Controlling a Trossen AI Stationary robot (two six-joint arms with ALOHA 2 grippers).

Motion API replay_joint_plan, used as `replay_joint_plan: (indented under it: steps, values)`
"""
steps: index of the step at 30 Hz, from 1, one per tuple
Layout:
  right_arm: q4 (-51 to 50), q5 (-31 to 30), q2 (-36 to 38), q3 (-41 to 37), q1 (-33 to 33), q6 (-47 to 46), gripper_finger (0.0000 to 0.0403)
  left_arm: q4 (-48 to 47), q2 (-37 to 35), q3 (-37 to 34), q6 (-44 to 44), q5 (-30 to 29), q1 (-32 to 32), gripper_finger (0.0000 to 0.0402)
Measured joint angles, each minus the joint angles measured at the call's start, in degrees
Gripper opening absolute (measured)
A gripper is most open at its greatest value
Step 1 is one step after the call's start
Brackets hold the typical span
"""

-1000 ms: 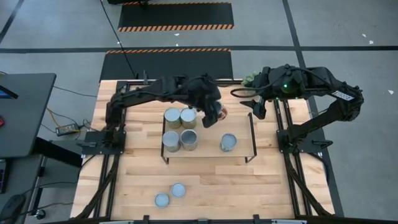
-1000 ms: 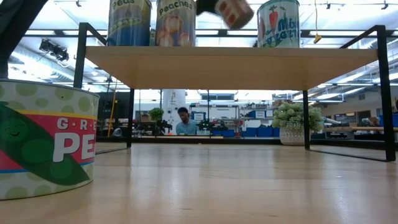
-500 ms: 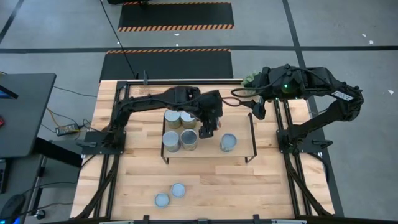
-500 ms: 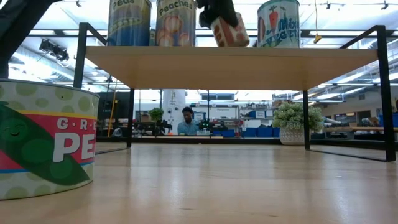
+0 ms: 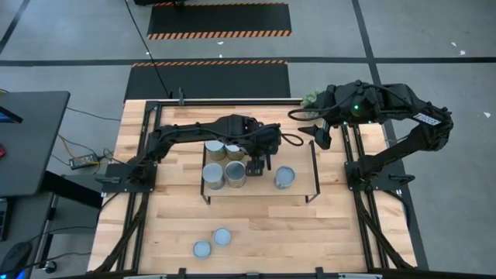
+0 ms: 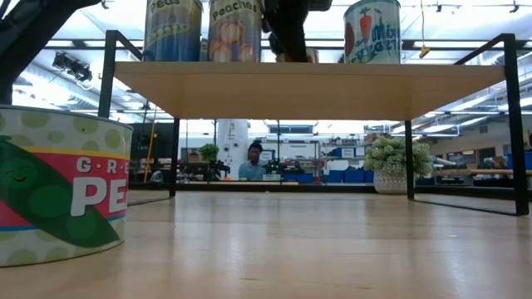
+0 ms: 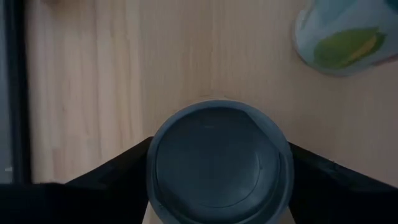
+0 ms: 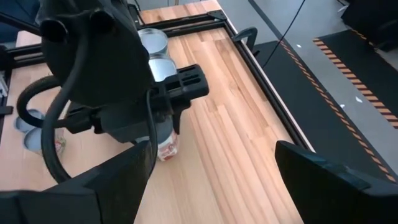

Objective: Pick and place cans onto a shelf
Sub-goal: Put the canned diced tomatoes on the shelf

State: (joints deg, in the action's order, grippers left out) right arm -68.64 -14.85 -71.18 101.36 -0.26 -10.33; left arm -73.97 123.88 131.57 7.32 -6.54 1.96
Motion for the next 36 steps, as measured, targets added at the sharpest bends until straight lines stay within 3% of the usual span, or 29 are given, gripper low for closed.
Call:
replay_joint_plan:
  steps: [11, 20, 32, 36]
  values:
    - [0.0, 0.0, 0.0, 0.0, 0.7, 0.2, 0.0349, -0.2, 0.0, 0.0, -0.2, -0.8, -0.2, 0.0394]
    - [0.0, 0.0, 0.0, 0.0, 0.7, 1.1, 0.0349, -1.9, 0.0, 2.8, 1.2, -6.5, -0.8, 0.0390]
    - [0.0, 0.0, 0.0, 0.0, 0.7, 0.6, 0.0349, -1.3, -0.1, 2.1, 0.3, -2.8, 0.4, 0.0389]
    - [0.0, 0.0, 0.0, 0.0, 0.7, 0.0, 0.0349, -2.0, 0.0, 1.8, -0.3, -4.4, 1.3, 0.0389]
